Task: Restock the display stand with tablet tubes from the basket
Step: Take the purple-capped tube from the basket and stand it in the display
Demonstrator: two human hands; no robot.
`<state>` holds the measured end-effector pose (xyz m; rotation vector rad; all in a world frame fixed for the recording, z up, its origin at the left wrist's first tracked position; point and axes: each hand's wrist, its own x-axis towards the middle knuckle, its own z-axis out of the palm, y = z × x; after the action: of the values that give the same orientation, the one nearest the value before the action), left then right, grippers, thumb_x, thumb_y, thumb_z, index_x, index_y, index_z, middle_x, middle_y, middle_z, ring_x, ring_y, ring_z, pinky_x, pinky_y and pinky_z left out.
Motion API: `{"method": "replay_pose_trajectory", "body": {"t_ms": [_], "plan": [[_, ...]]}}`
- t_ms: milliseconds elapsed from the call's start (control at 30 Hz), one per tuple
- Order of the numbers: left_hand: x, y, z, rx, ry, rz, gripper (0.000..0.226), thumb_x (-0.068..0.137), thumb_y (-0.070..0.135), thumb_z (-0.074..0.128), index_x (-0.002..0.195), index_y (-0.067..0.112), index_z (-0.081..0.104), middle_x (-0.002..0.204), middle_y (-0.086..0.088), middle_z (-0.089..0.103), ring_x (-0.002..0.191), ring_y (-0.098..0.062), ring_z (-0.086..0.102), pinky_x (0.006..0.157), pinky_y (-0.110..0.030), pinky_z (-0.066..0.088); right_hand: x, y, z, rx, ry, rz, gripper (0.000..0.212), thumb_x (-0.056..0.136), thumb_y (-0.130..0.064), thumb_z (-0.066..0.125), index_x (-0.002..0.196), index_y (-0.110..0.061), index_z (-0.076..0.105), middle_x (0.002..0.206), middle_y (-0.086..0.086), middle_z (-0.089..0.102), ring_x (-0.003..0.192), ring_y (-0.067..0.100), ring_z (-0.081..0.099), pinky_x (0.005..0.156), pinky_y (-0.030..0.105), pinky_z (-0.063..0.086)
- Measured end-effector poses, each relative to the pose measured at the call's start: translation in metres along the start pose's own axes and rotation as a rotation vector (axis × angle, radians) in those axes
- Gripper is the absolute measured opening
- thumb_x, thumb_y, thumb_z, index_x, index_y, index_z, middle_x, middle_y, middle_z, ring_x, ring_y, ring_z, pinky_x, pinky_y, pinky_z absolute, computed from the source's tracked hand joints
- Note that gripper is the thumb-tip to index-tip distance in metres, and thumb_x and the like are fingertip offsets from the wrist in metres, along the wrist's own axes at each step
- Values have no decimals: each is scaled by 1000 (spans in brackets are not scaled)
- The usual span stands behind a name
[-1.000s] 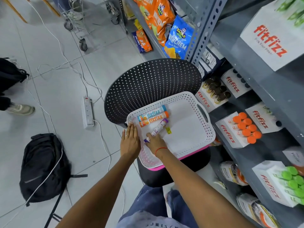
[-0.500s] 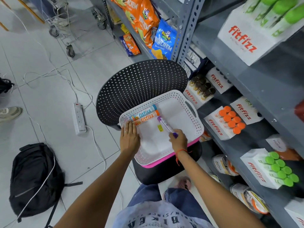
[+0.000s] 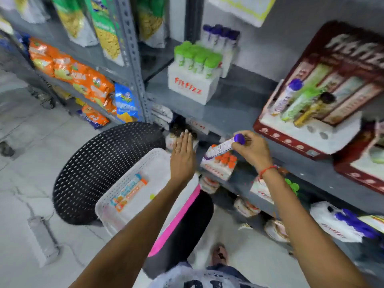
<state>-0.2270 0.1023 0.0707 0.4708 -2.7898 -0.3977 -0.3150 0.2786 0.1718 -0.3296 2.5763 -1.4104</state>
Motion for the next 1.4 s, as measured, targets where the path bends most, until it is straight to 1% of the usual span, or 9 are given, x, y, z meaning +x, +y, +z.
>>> {"method": "replay_pose_trajectory", "body": {"t_ms": [133,267,400,567,667,767,933,1233,1400], "plan": [[39,72,-6,-80,-14,143,57,87,18,39,139,-5,34,147,-21,36,137,-33,34,113,-46,22,-10,-15,-80,-53,103,-93,31,69,5,70,98,-4,69,87,6,65,70,-1,58,65,6,45],[58,132,5,-154,-57,228,61,91,29,33,139,-9,30,147,-26,33,137,-37,31,115,-48,23,-30,-15,-157,-118,191,-126,28,70,4,71,96,-6,69,94,4,66,83,13,58,67,3,45],[65,167,18,-198,-138,149,71,98,39,34,145,-6,6,155,-23,9,145,-32,7,119,-38,1,-48,-4,-215,-126,320,-75,25,72,2,70,95,-6,69,89,6,65,84,17,59,81,32,48],[65,168,37,-103,-196,114,79,96,49,30,145,-7,7,155,-25,8,145,-34,7,119,-41,2,-53,6,-264,-223,470,7,21,72,-5,71,93,-6,69,84,9,66,80,20,59,72,30,48],[65,166,43,-47,-181,132,79,95,51,30,145,-7,10,154,-26,11,144,-35,11,119,-42,2,-54,12,-289,-279,551,75,33,66,-25,72,93,-5,68,83,9,65,81,26,60,65,32,47],[64,165,43,-24,-177,136,79,95,50,30,145,-7,9,155,-26,12,144,-35,11,119,-42,4,-51,13,-304,-346,597,95,52,55,-40,64,92,-4,68,82,8,62,80,25,57,70,29,41],[65,164,42,-17,-179,139,78,95,52,28,146,-3,7,156,-22,9,145,-32,9,119,-41,5,-33,12,-320,-440,680,162,35,75,-21,72,105,-3,66,107,19,70,101,35,62,87,37,49],[65,165,39,7,-189,138,79,94,56,21,148,1,1,158,-17,5,146,-29,5,118,-39,0,0,25,-301,-670,531,213,44,78,-32,72,112,-5,63,112,19,66,105,35,60,86,37,49],[65,166,40,55,-185,141,81,91,60,13,148,5,1,158,-13,5,146,-27,4,116,-38,-1,13,23,-303,-598,518,242,49,80,-26,71,121,-5,59,122,18,62,113,35,56,95,40,48]]}}
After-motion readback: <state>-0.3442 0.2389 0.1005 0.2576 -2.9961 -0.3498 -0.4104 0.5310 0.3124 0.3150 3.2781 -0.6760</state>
